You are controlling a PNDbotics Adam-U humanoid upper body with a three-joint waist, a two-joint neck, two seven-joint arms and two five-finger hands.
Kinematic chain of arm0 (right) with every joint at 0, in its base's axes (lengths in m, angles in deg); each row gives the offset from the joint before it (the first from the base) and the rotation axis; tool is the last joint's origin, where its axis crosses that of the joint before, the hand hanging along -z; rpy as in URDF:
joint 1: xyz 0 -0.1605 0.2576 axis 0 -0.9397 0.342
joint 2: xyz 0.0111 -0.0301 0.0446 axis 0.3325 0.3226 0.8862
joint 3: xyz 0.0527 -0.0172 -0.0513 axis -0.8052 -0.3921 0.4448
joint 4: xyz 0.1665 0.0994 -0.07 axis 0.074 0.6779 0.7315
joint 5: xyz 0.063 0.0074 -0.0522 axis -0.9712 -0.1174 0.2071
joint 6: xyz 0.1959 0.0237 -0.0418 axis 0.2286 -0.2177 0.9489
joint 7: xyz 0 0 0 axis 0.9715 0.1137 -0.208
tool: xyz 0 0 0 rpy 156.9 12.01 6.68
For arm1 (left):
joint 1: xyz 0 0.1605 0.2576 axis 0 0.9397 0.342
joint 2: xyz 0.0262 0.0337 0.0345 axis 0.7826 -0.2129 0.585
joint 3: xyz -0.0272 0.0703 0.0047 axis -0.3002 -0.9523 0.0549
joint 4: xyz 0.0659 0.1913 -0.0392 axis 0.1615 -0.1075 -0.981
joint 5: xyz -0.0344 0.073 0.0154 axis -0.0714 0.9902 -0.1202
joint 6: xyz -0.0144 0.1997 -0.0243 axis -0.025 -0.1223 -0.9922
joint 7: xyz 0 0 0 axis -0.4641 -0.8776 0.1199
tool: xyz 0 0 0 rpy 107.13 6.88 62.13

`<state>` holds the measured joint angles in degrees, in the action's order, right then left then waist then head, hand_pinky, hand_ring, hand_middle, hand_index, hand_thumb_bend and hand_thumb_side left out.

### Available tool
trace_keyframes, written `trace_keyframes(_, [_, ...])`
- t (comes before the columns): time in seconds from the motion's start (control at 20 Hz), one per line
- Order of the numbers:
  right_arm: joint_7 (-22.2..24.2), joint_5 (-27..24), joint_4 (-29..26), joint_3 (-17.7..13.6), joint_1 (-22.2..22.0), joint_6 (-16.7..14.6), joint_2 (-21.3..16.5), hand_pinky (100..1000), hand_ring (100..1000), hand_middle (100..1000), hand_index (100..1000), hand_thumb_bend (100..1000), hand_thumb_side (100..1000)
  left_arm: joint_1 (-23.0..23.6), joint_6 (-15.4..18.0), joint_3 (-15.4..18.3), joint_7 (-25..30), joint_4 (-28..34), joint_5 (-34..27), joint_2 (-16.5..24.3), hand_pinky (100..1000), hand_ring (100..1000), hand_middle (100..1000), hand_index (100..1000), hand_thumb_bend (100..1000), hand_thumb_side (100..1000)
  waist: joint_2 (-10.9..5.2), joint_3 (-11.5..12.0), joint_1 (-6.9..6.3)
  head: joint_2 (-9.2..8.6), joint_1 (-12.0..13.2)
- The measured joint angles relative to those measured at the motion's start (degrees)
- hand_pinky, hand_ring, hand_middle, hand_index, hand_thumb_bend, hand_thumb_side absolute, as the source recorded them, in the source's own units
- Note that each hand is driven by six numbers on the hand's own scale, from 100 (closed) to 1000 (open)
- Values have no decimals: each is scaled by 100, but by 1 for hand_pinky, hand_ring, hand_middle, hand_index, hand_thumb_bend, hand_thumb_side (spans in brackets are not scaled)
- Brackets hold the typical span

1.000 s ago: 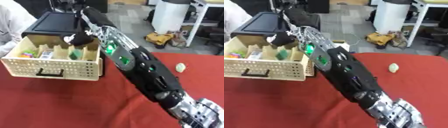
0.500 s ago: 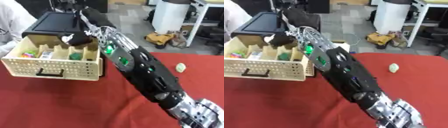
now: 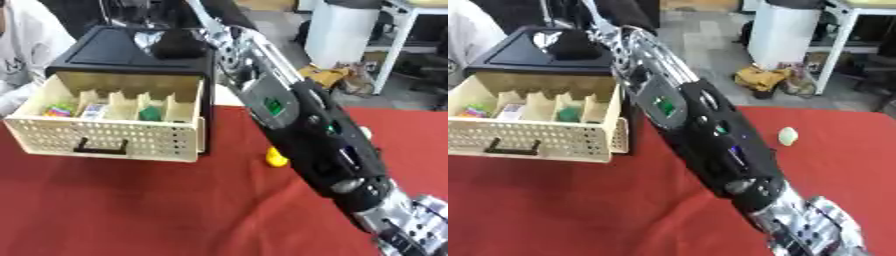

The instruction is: Pick up objects from table and place into drawer.

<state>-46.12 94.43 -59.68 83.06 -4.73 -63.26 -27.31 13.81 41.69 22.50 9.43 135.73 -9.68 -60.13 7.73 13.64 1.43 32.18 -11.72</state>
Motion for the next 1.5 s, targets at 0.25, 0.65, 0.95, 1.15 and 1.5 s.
trace_keyframes(0.25, [-93, -283, -487, -75, -119, 105, -359, 620, 660, 400, 599, 448, 505, 18, 6, 1, -12, 0, 5, 0, 100, 100, 100, 670, 136, 1000, -14, -74, -52, 4, 42])
trace_keyframes(0.65, [-361, -824, -1348, -412, -515, 417, -847, 616, 656, 402, 597, 447, 477, 44, 14, 2, -20, 0, 13, 1, 100, 100, 100, 671, 133, 1000, -27, -166, -112, 24, 107])
trace_keyframes(0.95, [-629, -1240, -2066, -729, -941, 642, -1289, 615, 658, 409, 608, 457, 477, 45, 16, 2, -22, 0, 37, 4, 100, 100, 100, 671, 119, 1000, -27, -240, -161, 50, 164])
trace_keyframes(1.15, [-862, -1510, -2554, -957, -1356, 740, -1619, 615, 656, 413, 607, 184, 504, 37, 21, 1, -18, 0, 52, 7, 100, 100, 100, 675, 113, 1000, -24, -280, -190, 50, 212])
trace_keyframes(1.5, [-1775, -2038, -3061, -1379, -2042, 733, -1995, 616, 657, 428, 623, 100, 503, -120, 96, -21, 11, 0, 201, 113, 100, 100, 100, 692, 100, 1000, 12, -366, -261, 50, 299])
